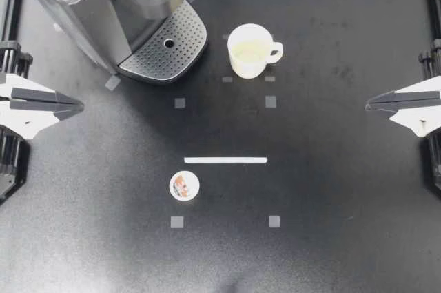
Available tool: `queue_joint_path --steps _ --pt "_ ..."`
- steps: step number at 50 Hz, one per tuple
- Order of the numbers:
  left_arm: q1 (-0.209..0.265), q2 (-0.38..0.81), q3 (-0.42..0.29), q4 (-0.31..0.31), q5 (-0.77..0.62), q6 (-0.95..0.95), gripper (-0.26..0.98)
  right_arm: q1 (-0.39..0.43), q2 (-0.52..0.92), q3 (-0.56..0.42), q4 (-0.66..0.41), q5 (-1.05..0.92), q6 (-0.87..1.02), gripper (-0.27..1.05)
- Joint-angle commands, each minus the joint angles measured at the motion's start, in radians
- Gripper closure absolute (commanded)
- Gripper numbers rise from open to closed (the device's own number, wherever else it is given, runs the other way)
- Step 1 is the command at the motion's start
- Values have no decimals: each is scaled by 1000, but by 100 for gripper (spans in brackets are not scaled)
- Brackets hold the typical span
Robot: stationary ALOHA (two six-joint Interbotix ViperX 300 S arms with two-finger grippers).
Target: Place the coffee capsule inside the capsule container, then place the cup onto the center of the cup tray.
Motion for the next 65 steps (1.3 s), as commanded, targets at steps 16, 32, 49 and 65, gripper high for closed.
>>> queue_joint_path --steps 16,32,49,65 --pt "20 3 -25 3 -14 2 61 -2 172 -71 3 -34 38 81" --pt "20 5 -25 3 -32 3 61 28 497 -170 3 -25 67 81" --pt "20 5 -18 3 -32 6 61 98 790 -334 2 187 66 81" --pt "20 5 -11 5 -29 5 61 101 959 -488 2 377 60 70"
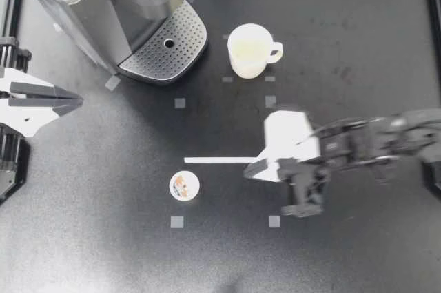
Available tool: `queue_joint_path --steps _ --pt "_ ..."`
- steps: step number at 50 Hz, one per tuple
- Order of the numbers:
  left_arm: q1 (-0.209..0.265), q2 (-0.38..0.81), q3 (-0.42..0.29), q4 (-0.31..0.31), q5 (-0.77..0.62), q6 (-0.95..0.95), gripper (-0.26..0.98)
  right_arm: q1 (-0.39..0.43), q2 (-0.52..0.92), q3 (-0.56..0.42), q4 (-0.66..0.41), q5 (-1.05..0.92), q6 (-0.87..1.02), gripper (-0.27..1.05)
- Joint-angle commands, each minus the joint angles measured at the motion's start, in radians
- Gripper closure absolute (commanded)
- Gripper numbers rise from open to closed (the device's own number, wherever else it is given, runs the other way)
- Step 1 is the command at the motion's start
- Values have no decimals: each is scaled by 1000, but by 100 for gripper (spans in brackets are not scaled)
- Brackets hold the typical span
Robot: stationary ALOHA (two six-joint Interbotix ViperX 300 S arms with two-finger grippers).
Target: Place the coffee capsule inside the capsule container, then place the cup onto the center of the cup tray.
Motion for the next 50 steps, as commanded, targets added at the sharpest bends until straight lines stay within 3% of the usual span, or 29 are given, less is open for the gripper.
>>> queue_joint_path --steps 1,17,21,50 --pt "2 5 -14 2 -5 0 61 8 20 -57 0 26 -2 67" --pt "2 8 -6 2 -3 -2 61 8 143 -164 0 64 -3 1" --pt "2 5 -3 2 -2 -2 61 8 164 -190 0 67 -2 -9" --pt "2 3 3 3 5 2 61 9 270 -304 -2 67 -11 -12"
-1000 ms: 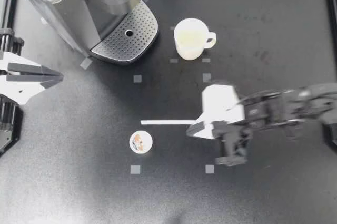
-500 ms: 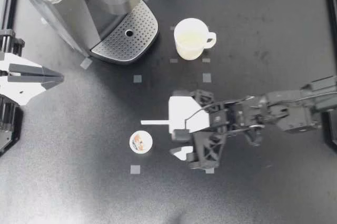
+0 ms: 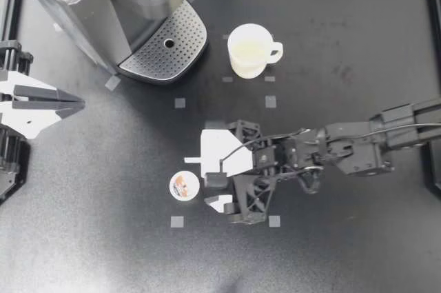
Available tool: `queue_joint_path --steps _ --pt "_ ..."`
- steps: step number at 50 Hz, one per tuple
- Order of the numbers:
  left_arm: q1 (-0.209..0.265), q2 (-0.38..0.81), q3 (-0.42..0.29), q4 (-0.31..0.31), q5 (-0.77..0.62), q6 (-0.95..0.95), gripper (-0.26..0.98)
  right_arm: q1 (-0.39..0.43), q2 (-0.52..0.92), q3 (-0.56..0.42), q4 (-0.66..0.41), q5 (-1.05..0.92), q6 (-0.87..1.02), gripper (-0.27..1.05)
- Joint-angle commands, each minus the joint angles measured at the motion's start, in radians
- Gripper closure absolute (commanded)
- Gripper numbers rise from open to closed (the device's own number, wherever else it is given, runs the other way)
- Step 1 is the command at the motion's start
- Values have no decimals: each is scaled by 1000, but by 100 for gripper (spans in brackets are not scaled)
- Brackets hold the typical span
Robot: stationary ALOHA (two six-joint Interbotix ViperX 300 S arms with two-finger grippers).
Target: Place the coffee capsule inside the capsule container, then place the cup onto the center of the cup tray.
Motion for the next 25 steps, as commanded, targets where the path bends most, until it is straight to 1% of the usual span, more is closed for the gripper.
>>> queue_joint_path --steps 1,25 --pt "2 3 -14 3 -5 0 61 6 -8 -34 -2 -3 -2 -12" --pt "2 3 -17 2 -5 5 61 5 49 -95 -6 -14 -3 -12"
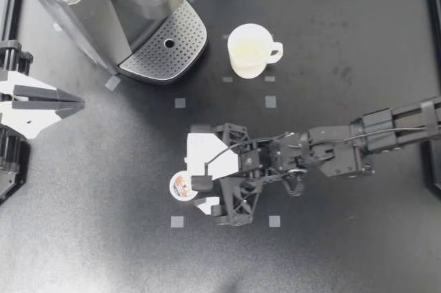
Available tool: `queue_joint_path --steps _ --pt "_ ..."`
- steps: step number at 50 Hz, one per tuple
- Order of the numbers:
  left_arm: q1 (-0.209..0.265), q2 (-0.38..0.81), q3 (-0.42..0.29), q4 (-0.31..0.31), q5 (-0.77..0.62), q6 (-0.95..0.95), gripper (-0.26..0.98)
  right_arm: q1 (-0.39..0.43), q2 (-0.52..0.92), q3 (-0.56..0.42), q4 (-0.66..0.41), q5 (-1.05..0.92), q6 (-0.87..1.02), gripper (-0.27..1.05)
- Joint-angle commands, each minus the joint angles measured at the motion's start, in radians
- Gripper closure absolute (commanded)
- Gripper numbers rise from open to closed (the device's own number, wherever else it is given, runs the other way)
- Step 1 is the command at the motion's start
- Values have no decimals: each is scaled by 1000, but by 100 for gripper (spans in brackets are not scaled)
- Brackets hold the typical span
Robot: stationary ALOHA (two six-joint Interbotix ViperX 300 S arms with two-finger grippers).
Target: Place the coffee capsule inside the capsule container, then place the cup onto the center of the cup tray.
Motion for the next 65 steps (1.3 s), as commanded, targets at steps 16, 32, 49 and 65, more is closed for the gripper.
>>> queue_joint_path --steps 16,32,49,65 --pt "2 2 -12 0 -5 5 61 6 9 -54 -6 -8 -2 -12" --pt "2 -2 -14 0 11 6 61 6 37 -83 -20 -8 -2 -12" --pt "2 -3 -15 0 14 6 61 6 54 -104 -23 6 0 -9" --pt "2 -3 -17 0 14 6 61 5 43 -104 -23 8 2 16"
